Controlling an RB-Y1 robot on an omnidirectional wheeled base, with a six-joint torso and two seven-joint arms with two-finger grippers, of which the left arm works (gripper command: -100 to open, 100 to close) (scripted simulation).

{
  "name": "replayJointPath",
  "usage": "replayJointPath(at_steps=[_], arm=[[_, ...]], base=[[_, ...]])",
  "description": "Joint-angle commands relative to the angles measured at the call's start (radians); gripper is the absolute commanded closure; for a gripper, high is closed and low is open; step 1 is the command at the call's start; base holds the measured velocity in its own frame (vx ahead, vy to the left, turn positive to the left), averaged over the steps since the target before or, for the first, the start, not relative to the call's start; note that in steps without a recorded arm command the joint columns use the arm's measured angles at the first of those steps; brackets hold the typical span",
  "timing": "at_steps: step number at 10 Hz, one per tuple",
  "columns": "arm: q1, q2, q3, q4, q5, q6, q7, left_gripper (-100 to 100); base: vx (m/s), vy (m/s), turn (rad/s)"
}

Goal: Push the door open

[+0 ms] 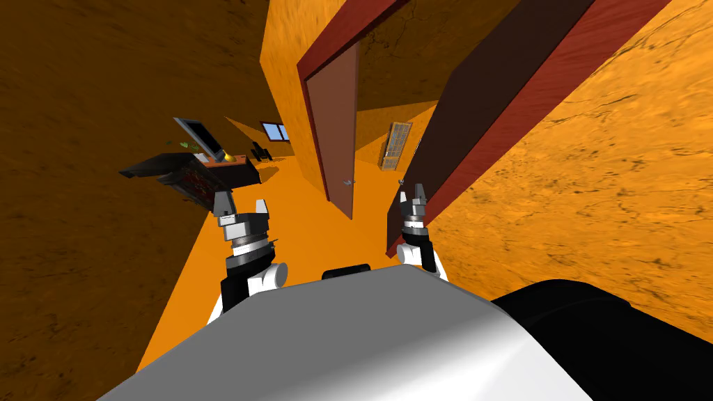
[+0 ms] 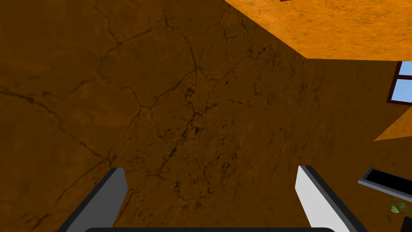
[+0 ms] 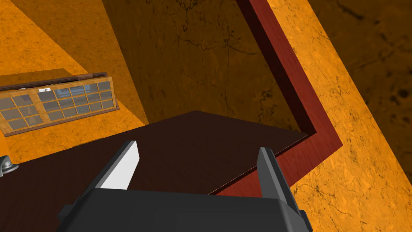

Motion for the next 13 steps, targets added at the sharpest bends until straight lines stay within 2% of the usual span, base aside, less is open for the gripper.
replayJointPath(at_steps=[1, 5, 9, 10, 13], arm=[[-0.015, 0.013, 0.007, 0.035, -0.003, -0.005, 0.003, -100], [-0.045, 0.035, 0.023, 0.109, -0.009, -0.017, 0.008, -100], [-0.090, 0.060, 0.045, 0.214, -0.018, -0.033, 0.016, -100], [-0.107, 0.068, 0.054, 0.255, -0.021, -0.039, 0.020, -100], [-0.135, 0.080, 0.068, 0.322, -0.027, -0.050, 0.025, -100]], base=[[0.154, -0.025, -0.159], [0.066, 0.060, -0.153], [0.099, 0.079, -0.185], [0.133, 0.110, -0.279], [0.093, 0.088, -0.169]])
